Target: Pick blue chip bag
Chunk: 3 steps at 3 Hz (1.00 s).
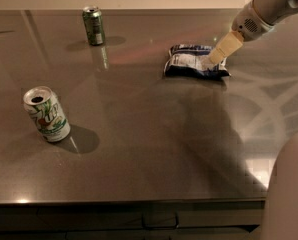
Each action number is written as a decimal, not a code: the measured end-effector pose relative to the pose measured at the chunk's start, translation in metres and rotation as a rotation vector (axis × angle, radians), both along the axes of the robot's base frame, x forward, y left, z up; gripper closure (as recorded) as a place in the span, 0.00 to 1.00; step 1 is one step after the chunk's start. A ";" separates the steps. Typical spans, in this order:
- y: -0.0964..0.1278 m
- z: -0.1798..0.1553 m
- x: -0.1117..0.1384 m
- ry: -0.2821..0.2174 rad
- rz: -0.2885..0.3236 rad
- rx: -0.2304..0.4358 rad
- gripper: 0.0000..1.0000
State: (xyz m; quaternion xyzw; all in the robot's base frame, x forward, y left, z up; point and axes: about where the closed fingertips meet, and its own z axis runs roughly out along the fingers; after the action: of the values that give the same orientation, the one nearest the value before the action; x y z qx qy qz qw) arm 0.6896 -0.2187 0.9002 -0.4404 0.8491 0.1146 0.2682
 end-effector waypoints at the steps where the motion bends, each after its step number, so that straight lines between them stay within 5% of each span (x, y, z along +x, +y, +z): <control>1: -0.006 -0.007 0.012 -0.008 -0.004 -0.015 0.00; 3: -0.005 -0.028 0.028 0.003 0.040 -0.044 0.00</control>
Offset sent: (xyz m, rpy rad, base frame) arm 0.0366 -0.0190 -0.0167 -0.0514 -0.0162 0.0311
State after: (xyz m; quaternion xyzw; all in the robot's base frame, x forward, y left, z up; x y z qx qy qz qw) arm 0.7180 -0.2236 0.8726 -0.4631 0.8428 0.1018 0.2548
